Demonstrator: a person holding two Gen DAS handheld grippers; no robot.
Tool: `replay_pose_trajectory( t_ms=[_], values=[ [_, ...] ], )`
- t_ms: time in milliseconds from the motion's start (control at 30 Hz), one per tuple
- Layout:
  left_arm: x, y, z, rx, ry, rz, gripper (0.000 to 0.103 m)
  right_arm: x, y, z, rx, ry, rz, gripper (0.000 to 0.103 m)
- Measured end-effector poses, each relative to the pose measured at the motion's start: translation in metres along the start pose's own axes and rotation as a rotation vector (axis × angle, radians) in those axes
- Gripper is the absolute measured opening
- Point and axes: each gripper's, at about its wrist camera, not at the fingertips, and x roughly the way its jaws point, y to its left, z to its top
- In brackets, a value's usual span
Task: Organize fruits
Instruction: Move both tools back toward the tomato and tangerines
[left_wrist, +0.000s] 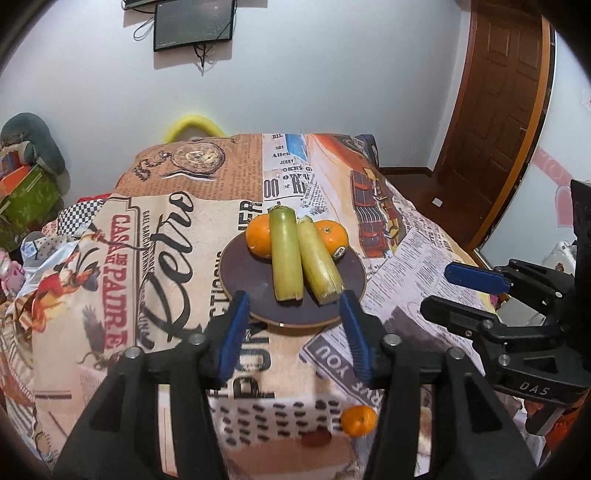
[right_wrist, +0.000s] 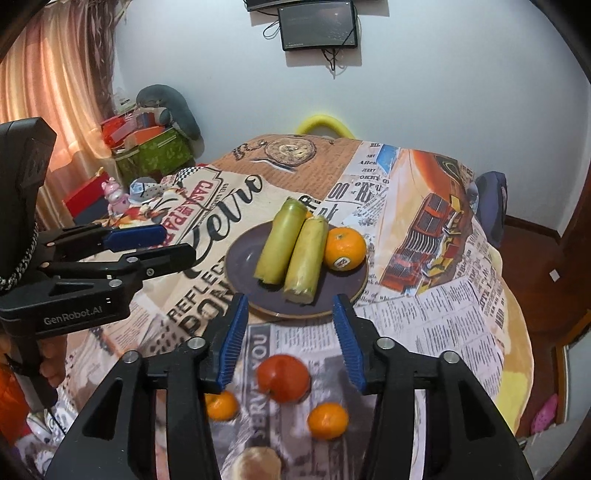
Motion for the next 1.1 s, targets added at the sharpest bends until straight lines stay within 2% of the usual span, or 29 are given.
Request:
replay_pose_trajectory(
  t_ms=[133,267,367,633,767,900,1000,1100],
  values=[
    [-0.007,0.001,-0.011,-0.013,0.014,0.009,0.060,-0.012,0.006,-0.007,-0.003,-0.002,-0.006,0.051],
    [-0.007,-0.001,-0.025,-0.031,0.049,-0.017,0.061,-0.021,0.010,-0.013,-0.007,-0.001,-0.018,0.052],
    [-0.007,-0.008,-0.037,-0.022,0.066,-0.036,0.061,-0.026,0.013,-0.021,-0.012,-0.002,-0.037,0.059],
    [0.014,-0.031,-0.069,-0.010,0.163,-0.088,0.061,-0.027,0.008,-0.039,0.013,0.025,-0.044,0.061],
    [0.027,-0.040,-0.081,-0.007,0.210,-0.107,0.061,-0.026,0.005,-0.045,0.024,0.035,-0.053,0.070],
    [0.041,-0.046,-0.090,0.006,0.255,-0.115,0.061,-0.026,0.002,-0.050,0.030,0.042,-0.057,0.071],
    [0.049,-0.048,-0.093,0.008,0.270,-0.118,0.057,-0.023,-0.001,-0.053,0.038,0.054,-0.054,0.071],
    [0.056,-0.049,-0.096,0.011,0.289,-0.128,0.043,-0.018,-0.004,-0.056,0.043,0.073,-0.048,0.071]
  ],
)
